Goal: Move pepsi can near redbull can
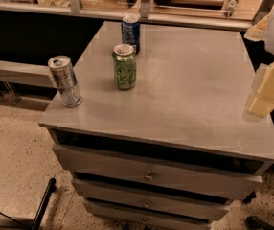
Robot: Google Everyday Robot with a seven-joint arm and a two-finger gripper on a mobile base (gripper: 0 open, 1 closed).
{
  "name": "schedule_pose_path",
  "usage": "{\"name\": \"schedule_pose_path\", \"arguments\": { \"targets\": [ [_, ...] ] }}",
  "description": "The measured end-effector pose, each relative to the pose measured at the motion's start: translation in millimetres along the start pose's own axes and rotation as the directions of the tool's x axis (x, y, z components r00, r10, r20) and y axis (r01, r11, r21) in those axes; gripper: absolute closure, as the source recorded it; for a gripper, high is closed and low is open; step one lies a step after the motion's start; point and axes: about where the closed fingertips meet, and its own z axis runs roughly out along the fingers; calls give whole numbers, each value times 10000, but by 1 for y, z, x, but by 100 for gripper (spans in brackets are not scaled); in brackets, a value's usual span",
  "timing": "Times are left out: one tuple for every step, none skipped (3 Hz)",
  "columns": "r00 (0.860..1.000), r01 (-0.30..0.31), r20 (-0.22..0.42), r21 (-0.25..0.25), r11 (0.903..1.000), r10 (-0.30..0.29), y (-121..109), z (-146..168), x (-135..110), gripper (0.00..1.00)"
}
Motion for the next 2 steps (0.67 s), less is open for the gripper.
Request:
{"name": "schedule_pose_path", "arguments": {
  "targets": [
    [10000,0,1,2,10000,0,0,0,0,0],
    [9992,206,326,386,9990,-219,-32,5,-9,0]
  ]
}}
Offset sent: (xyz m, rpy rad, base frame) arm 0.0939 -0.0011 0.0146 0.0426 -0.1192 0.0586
